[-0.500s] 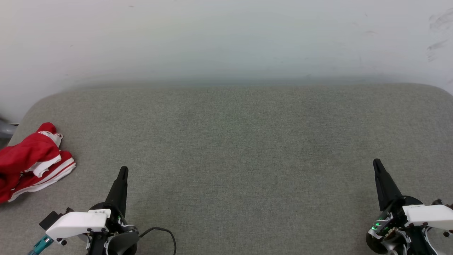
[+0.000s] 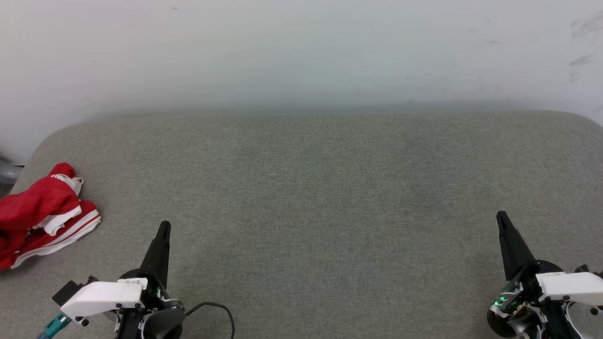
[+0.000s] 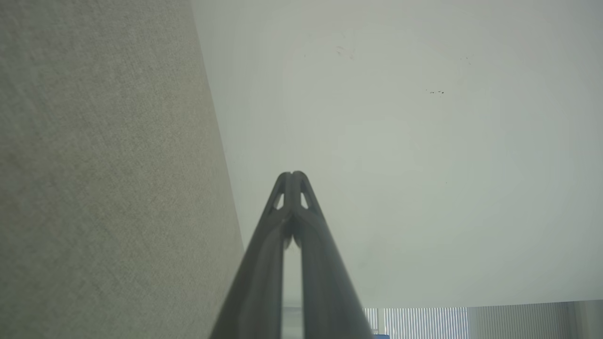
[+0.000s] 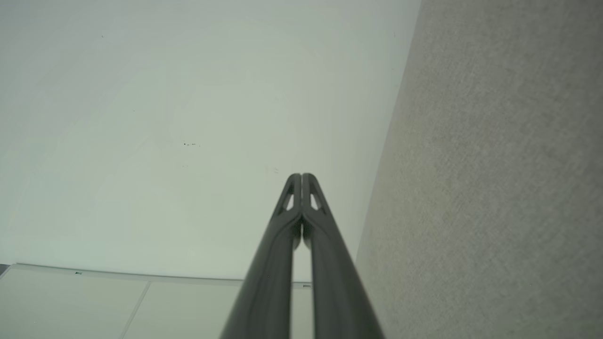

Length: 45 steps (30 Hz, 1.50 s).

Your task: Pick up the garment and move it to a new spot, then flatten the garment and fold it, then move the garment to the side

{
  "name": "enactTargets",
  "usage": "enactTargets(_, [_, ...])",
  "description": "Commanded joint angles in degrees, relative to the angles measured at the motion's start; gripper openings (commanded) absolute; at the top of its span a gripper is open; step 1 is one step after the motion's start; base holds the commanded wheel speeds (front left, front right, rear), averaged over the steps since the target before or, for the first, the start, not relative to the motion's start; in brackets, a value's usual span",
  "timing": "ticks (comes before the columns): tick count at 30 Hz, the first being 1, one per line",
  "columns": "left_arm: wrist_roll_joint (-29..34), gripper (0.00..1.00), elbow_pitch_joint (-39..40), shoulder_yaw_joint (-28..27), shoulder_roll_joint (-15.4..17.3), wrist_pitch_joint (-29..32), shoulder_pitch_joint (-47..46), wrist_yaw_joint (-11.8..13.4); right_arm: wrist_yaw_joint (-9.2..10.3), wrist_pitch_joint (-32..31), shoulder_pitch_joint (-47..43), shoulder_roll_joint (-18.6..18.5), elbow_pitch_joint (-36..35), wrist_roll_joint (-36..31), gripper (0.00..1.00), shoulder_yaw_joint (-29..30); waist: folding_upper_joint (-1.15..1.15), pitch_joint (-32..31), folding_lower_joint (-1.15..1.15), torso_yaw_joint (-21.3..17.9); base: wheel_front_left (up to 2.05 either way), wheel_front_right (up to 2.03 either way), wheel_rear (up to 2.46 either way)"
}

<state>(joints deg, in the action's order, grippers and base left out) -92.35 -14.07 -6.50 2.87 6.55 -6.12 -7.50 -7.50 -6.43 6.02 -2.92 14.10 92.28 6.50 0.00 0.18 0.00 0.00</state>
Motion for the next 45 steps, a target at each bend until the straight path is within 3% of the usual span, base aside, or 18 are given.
enactTargets(1, [0.1,0.0,0.1,-0.1,-0.1,0.0,-0.4,-0.2,0.03,-0.1,0.8,0.1,-0.1,-0.1,0.0,0.0,0.0,0.0,0.0,0.0,0.0,0.0,0.0])
enactTargets(2, [0.0,1.0,0.0,0.0,0.0,0.0,0.0,0.0,0.0,0.0,0.0,0.0,0.0,0.0,1.0,0.0,0.0,0.0,0.0,0.0,0.0,0.0,0.0])
enactTargets(10, [0.6,1.0,-1.0,0.6,-0.1,-1.4,1.6,0.0,0.01,1.4,-2.1,0.1,1.2,-0.8,1.0,-0.1,0.0,0.0,0.0,0.0,0.0,0.0,0.0])
enactTargets(17, [5.9,1.0,0.0,-0.3,-0.1,-3.3,1.4,0.1,0.01,3.4,-2.5,0.1,-0.1,-5.8,1.0,0.6,0.0,0.1,0.0,0.0,0.0,0.0,0.0])
enactTargets(28, [19.4,1.0,4.3,0.8,-0.1,-6.2,1.5,3.2,0.01,6.2,-3.3,0.1,-4.6,-20.6,1.0,0.3,0.0,0.3,0.0,0.0,0.0,0.0,0.0])
enactTargets(31, [26.0,1.0,5.8,2.0,-0.1,-7.3,1.9,5.2,0.01,7.4,-3.8,0.1,-6.3,-27.3,1.0,-0.2,0.0,0.3,0.0,0.0,0.0,0.0,0.0])
enactTargets(45, [40.7,1.0,7.5,4.7,0.0,-10.1,2.6,8.4,0.01,10.1,-5.1,0.0,-8.9,-42.4,1.0,-2.0,0.0,0.3,0.0,0.2,0.0,0.0,0.0])
